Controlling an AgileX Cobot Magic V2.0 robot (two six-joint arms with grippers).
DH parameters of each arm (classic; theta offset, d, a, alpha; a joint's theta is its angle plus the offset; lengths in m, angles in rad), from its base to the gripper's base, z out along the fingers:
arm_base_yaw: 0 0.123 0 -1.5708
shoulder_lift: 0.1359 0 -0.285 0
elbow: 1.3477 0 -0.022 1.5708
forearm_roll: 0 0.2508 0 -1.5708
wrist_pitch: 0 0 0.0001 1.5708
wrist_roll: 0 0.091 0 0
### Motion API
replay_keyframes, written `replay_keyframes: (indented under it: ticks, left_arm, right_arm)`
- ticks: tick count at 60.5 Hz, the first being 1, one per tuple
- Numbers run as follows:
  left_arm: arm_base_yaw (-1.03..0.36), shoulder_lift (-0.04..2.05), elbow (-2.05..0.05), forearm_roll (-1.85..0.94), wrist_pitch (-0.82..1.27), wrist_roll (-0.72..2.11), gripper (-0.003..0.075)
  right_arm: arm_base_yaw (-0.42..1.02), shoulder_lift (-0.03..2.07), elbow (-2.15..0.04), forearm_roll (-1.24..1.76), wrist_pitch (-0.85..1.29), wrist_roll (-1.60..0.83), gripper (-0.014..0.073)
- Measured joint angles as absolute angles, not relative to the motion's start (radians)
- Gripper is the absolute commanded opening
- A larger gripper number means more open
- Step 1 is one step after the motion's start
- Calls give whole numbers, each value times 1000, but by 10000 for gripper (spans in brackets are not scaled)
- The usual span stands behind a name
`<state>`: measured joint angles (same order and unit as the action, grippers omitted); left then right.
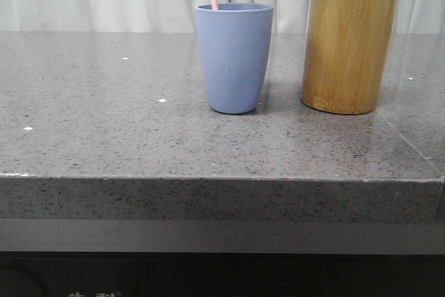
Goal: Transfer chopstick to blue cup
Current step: 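Lift the pink chopstick out and lower it into the blue cup, then open the right gripper and raise it away from the cup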
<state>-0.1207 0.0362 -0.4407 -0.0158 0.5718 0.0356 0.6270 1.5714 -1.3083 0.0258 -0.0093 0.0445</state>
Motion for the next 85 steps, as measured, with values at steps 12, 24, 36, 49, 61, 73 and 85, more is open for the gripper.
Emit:
replay_keyframes:
  ticks: [12, 24, 36, 49, 61, 73, 85]
  left_arm:
    - [-121, 36, -441, -16, 572, 36, -19]
    - [-121, 36, -441, -16, 572, 36, -19]
    - [-121, 36, -441, -16, 572, 36, -19]
    - [-121, 36, -441, -16, 572, 36, -19]
    - [-121, 36, -441, -16, 572, 35, -19]
    - [-121, 36, -441, -16, 572, 35, -19]
    - [-121, 36, -441, -16, 572, 35, -19]
  right_arm:
    - [627, 1571, -1308, 26, -9, 45, 291]
    - [627, 1559, -1308, 26, -9, 45, 285]
    - [625, 1502, -1308, 26, -9, 45, 99]
    - [597, 1476, -1308, 25, 43, 45, -108]
    - [501, 1420, -1308, 25, 153, 45, -111]
    - [340, 1332, -1308, 24, 297, 45, -111]
    - [192, 1232, -1299, 0, 430, 45, -111]
